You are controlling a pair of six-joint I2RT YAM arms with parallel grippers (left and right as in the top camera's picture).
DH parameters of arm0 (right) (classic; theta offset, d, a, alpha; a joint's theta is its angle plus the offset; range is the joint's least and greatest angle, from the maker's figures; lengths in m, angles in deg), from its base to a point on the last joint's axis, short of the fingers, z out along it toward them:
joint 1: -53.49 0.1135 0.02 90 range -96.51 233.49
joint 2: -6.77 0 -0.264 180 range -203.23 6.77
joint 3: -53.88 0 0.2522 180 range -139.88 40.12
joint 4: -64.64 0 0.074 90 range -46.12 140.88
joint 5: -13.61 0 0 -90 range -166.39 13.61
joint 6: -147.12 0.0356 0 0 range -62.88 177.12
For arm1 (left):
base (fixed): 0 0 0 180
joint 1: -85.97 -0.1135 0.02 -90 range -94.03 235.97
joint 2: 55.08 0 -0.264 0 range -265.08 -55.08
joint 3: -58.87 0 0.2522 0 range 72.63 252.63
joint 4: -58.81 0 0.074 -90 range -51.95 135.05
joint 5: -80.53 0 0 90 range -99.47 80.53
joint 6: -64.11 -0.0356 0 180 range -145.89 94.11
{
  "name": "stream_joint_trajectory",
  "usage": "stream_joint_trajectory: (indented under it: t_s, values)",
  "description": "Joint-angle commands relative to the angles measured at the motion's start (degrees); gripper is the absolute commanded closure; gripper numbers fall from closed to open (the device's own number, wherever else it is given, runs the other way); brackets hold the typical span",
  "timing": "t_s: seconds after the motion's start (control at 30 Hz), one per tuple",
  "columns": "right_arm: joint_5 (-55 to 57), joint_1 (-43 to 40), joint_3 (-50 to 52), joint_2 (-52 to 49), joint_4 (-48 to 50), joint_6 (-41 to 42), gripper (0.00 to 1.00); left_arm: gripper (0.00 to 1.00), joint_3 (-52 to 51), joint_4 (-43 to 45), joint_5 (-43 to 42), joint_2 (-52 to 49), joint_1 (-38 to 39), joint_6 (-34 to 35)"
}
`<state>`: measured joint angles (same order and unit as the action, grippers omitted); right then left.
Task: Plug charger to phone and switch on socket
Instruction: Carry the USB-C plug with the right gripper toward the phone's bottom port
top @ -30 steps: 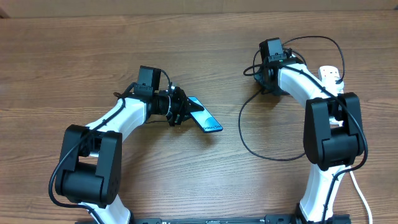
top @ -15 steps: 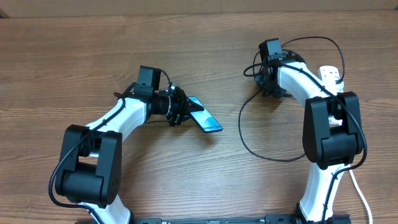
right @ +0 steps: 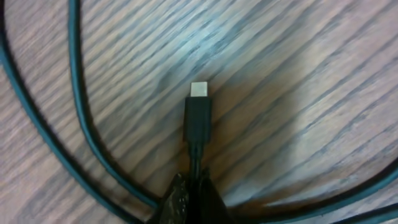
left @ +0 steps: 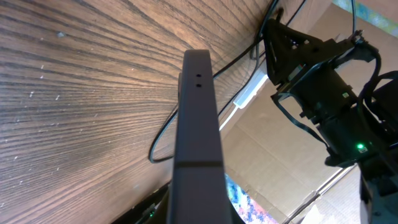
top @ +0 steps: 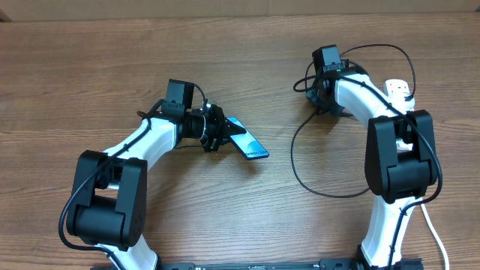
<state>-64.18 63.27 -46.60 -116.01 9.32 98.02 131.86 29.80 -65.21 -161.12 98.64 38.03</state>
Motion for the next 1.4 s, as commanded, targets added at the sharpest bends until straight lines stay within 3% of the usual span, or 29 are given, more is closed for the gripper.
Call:
stream_joint_trajectory:
  t_s: [0.0, 0.2, 0.33, 0.6, 0.7, 0.83, 1.07, 1.17, 1.37]
  values:
    - [-3.1, -0.2, -5.5, 0.8, -3.4, -8.5, 0.96, 0.96, 0.9, 0.6, -3.2, 0.5, 0.1, -2.5]
    - [-10.8, -0.2, -11.7, 9.1, -12.8, -17.3, 0.96, 0.96, 0.9, 8.3, -10.0, 0.5, -0.4, -4.4]
    - [-19.8, -0.2, -12.0, 20.5, -20.4, -25.2, 0.96, 0.96, 0.9, 16.1, -14.2, 0.5, -1.5, -4.4]
    - [-31.1, -0.1, -11.5, 37.3, -39.6, -37.8, 0.96, 0.96, 0.9, 18.7, -14.4, 0.4, -3.0, -5.3]
    - [-34.9, 1.1, -7.3, 42.7, -42.1, -39.7, 0.96, 0.96, 0.9, 20.1, -14.5, 0.4, -3.0, -5.3]
    - [-35.0, 6.0, 6.4, 52.4, -35.6, -38.5, 0.96, 0.96, 0.9, 21.7, -14.9, 0.4, -3.0, -5.2]
    - [-35.1, 15.1, 34.5, 67.1, -10.5, -21.8, 0.96, 0.96, 0.9, 23.3, -18.0, 0.4, -3.0, -4.5]
    - [-37.1, 18.1, 40.3, 68.7, -3.3, -19.9, 0.96, 0.96, 0.9, 25.1, -19.1, 0.4, -3.0, -3.9]
    - [-32.9, 23.5, 41.1, 65.5, 0.6, -19.9, 0.96, 0.96, 0.9, 26.1, -17.1, 0.4, -3.0, -3.9]
